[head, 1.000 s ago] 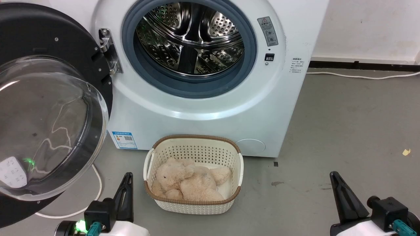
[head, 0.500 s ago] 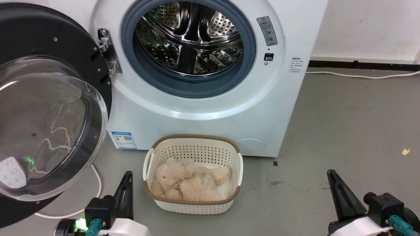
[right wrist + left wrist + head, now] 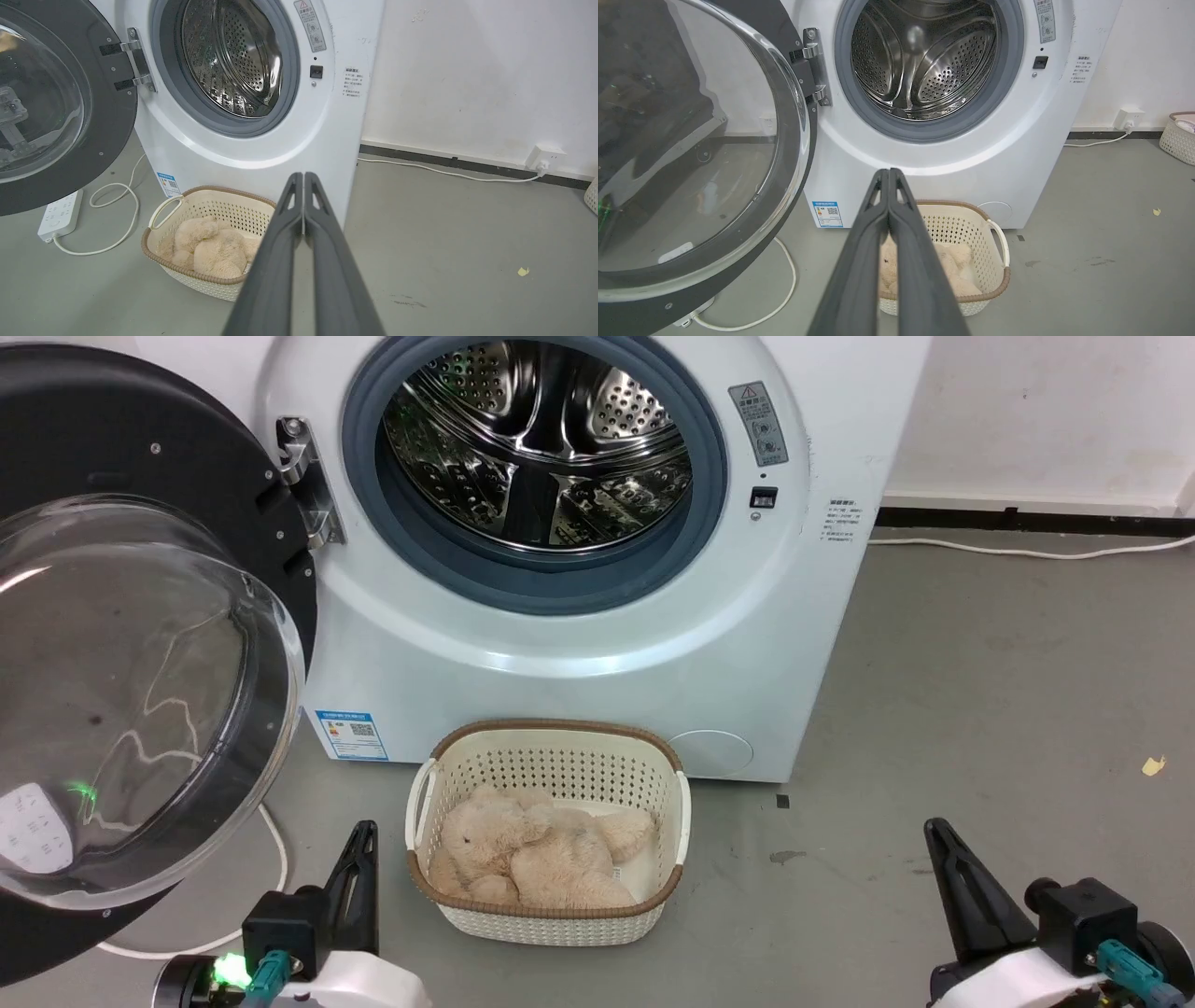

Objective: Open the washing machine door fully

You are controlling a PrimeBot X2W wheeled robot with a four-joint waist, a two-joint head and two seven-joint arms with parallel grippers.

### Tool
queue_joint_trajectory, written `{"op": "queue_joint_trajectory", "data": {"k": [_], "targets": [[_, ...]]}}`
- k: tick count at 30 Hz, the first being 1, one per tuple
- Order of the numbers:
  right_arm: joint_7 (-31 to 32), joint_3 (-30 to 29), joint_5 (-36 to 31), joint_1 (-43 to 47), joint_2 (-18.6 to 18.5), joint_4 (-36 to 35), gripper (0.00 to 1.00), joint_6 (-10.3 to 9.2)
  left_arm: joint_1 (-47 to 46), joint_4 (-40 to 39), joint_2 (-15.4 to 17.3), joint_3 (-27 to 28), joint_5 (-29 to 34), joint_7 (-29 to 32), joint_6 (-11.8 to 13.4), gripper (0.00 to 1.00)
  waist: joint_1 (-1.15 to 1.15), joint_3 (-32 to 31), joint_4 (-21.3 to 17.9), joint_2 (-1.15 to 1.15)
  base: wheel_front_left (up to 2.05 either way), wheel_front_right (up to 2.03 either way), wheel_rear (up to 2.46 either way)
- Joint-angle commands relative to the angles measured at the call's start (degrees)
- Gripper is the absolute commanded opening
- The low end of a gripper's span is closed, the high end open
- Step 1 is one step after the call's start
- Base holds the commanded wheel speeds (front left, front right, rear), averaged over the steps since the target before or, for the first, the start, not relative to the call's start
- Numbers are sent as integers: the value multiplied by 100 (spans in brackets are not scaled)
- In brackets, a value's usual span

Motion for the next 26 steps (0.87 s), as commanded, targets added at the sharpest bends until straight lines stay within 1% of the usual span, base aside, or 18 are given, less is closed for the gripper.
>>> {"op": "queue_joint_trajectory", "data": {"k": [1,26], "targets": [[20,12,-37,-104,16,-35,0,-4,-90,-26,-30,39,38,20,-27,0,0,0,-1,0,0,0,0],[360,86,-191,-229,21,-70,0,-5,-171,-102,-239,309,333,358,-239,0,0,11,-26,0,0,0,0]]}}
